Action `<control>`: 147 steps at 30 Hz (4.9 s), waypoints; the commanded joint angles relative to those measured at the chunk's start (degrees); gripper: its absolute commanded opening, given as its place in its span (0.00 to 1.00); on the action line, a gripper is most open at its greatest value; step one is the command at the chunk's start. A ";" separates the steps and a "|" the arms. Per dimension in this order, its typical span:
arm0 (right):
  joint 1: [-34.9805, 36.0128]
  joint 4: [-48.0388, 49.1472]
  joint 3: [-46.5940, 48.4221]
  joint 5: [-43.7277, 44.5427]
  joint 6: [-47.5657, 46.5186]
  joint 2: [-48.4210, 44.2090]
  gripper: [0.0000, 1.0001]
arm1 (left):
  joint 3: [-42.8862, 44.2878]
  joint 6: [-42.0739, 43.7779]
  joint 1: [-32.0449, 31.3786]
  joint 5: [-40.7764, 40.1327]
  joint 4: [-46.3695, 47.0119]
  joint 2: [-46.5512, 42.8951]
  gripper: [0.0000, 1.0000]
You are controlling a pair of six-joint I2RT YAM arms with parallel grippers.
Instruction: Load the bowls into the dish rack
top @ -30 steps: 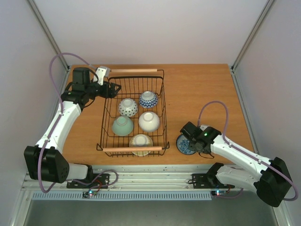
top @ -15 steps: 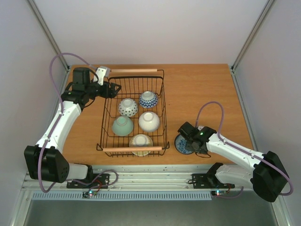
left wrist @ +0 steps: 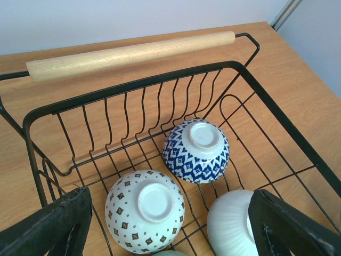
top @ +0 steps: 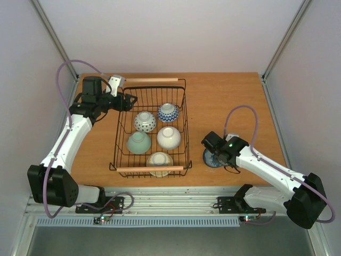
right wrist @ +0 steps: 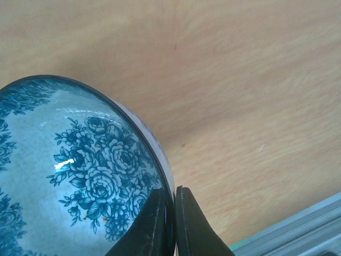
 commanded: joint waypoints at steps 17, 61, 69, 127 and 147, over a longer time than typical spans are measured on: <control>1.66 15.42 32.77 11.02 -28.19 9.42 0.01 | 1.45 -0.17 0.21 2.76 0.73 0.60 0.81; 13.23 27.08 47.67 5.22 -39.51 29.64 0.01 | 14.25 11.97 -9.67 10.66 -21.65 15.11 0.37; 13.32 27.56 47.92 4.84 -39.87 30.21 0.01 | 14.44 12.60 -9.67 10.94 -22.07 14.44 0.01; 6.74 74.50 13.25 -46.64 -36.02 8.57 0.80 | 22.02 24.20 -1.55 41.68 -40.31 19.22 0.01; 6.81 69.92 13.33 -41.83 -37.41 6.80 0.96 | 21.59 24.43 -1.71 41.16 -39.87 18.63 0.01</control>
